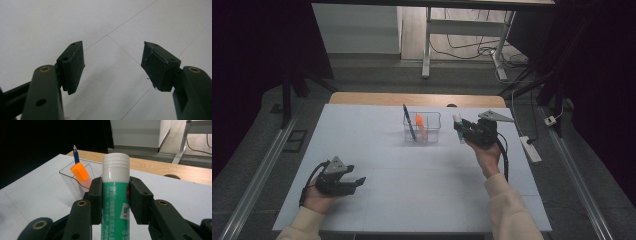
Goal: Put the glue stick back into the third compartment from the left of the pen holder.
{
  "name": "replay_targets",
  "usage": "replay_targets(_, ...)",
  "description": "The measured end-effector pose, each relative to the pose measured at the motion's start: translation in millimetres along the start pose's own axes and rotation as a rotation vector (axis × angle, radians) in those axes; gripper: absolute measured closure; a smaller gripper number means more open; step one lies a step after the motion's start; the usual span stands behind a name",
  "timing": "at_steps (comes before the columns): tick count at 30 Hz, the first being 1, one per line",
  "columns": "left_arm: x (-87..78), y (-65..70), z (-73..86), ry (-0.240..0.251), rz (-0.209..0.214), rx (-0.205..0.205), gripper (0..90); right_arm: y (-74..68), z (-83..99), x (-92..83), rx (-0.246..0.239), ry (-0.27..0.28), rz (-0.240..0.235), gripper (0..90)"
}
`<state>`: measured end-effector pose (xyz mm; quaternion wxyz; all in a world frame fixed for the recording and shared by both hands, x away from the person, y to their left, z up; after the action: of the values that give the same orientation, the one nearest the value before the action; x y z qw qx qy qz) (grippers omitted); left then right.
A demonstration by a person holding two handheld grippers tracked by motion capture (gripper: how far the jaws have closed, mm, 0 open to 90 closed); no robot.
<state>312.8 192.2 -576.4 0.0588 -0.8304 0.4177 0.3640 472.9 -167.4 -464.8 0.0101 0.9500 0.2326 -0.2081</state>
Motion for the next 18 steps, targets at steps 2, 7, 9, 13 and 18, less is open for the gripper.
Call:
replay_targets(2, 0.1, -0.2, 0.2, -0.002, 0.0, 0.001, 35.1, -0.5, -1.9, 0.9, -0.003, 0.006, 0.0, 64.1)
replay_targets(7, 0.4, -0.6, 0.5, -0.005, 0.0, 0.002, 35.0, -3.4, -7.2, 4.0, -0.007, 0.012, -0.003, 64.2)
replay_targets(9, 0.3, -0.5, 0.4, -0.003, 0.0, 0.001, 34.9, -5.8, -9.3, 5.7, -0.013, 0.015, -0.004, 64.1)
replay_targets(13, 0.0, -0.8, 0.4, 0.0, -0.001, -0.001, 35.0, -10.2, -12.5, 9.9, -0.018, 0.017, -0.011, 64.1)
replay_targets(18, 0.2, -1.1, 0.5, 0.0, 0.0, -0.002, 34.9, -13.2, -15.8, 15.7, -0.01, 0.02, -0.016, 64.1)
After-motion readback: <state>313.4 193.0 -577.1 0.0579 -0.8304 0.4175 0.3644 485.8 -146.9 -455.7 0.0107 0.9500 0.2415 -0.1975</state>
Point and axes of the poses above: each handheld gripper's, and its own axes: x roughly forward along the jaws, z roughly out of its underside, y roughly to its right, the point moved 8 cm from there along x, roughly forward along the jaws, and after that the axes turned 14 degrees about z, right-handed, at the moved point
